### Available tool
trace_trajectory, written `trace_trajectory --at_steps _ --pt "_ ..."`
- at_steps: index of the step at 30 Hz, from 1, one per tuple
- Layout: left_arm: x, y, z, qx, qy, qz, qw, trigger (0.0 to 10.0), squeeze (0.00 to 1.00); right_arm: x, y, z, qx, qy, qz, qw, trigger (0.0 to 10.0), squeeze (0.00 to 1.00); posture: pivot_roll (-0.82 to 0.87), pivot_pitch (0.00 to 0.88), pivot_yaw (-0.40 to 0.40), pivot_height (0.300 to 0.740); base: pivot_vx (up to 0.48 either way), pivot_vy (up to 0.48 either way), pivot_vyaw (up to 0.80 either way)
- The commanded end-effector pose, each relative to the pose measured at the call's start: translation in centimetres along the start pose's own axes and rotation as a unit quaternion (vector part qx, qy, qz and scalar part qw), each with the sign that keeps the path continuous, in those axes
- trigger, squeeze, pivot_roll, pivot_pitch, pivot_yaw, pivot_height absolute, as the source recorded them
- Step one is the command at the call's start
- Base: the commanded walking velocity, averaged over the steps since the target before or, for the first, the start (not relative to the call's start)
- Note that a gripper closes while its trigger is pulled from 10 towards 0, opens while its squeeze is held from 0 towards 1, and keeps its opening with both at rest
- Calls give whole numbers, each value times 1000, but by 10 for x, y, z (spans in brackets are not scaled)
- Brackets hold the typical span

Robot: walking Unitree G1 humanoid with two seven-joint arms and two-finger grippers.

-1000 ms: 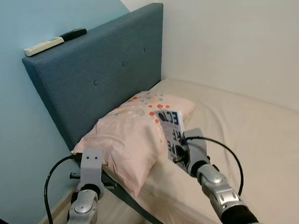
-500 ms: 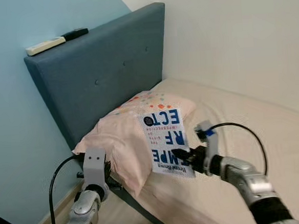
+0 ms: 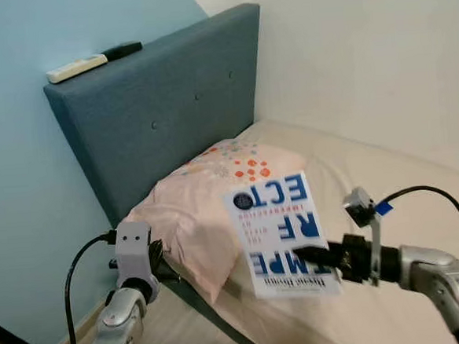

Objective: Clean up the room

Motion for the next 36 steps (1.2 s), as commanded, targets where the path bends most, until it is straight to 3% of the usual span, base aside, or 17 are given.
trace_trajectory --at_steps 1,5,10,12,15,18,19,21,23,24,25,26,27,28,29,33,36 --pt "-2 5 3 1 -12 8 1000 10000 0 -2 5 3 -19 11 12 1000 10000 0 -13 63 -8 740 0 0 0" --pt "-2 7 7 6 -20 13 1000 10000 0 -6 2 3 -33 29 -1 999 10000 0 -13 63 -7 740 0 0 0" --pt "0 19 15 22 -41 22 999 10000 0 -10 -17 0 -108 84 -84 987 10000 0 -14 57 -6 740 0 0 0" --pt "4 31 22 43 -57 19 997 10000 0 -10 -26 -2 -177 134 -114 968 10000 0 -16 53 2 740 0 0 0" --pt "5 35 25 53 -63 15 997 10000 0 -10 -29 -2 -200 153 -121 960 10000 0 -17 52 3 740 0 0 0" --pt "13 35 52 134 -109 -46 984 10000 0 -8 -44 9 -331 209 -165 905 10000 0 -24 50 7 740 0 0 0" --pt "13 35 52 134 -109 -46 984 10000 0 -8 -44 9 -331 209 -165 905 10000 0 -24 50 7 740 0 0 0" --pt "16 27 65 193 -132 -89 968 10000 0 -3 -49 18 -390 215 -181 877 10000 0 -25 48 7 740 0 0 0" --pt "17 9 69 281 -145 -158 935 10000 0 5 -49 23 -446 226 -166 850 10000 0 -26 48 6 740 0 0 0" --pt "17 4 68 302 -147 -175 925 10000 0 7 -49 23 -459 229 -161 843 10000 0 -26 48 6 740 0 0 0" --pt "17 4 68 302 -147 -175 925 10000 0 7 -49 23 -459 229 -161 843 10000 0 -26 48 6 740 0 0 0" --pt "14 -10 60 349 -144 -232 896 10000 0 15 -50 25 -491 230 -151 826 10000 0 -26 50 3 740 0 0 0" --pt "14 -10 60 349 -144 -232 896 10000 0 15 -50 25 -491 230 -151 826 10000 0 -26 50 3 740 0 0 0" --pt "12 -17 55 360 -140 -260 885 10000 247 20 -50 28 -511 228 -150 815 10000 0 -26 54 3 740 0 0 0" --pt "10 -24 49 366 -132 -289 875 10000 992 27 -47 31 -527 217 -140 810 10000 0 -27 56 2 740 0 0 0" --pt "7 -37 38 377 -113 -335 856 10000 1000 43 -37 34 -563 199 -101 795 10000 0 -26 58 -1 740 0 0 0" --pt "9 -42 40 376 -117 -330 858 10000 1000 50 -38 32 -578 205 -91 785 10000 0 -27 60 -3 740 0 0 0"
Point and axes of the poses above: a point about 5 cm out from each wrist's last joint towards the gripper, its own x axis pointing out of the wrist towards the gripper, its own z axis along the axis of the wrist's last joint, y = z × x, the point moved 2 cm from there along x, pointing out of the wrist towards the gripper, and after that the axes turned 11 degrees about x, right-handed, at the moved point
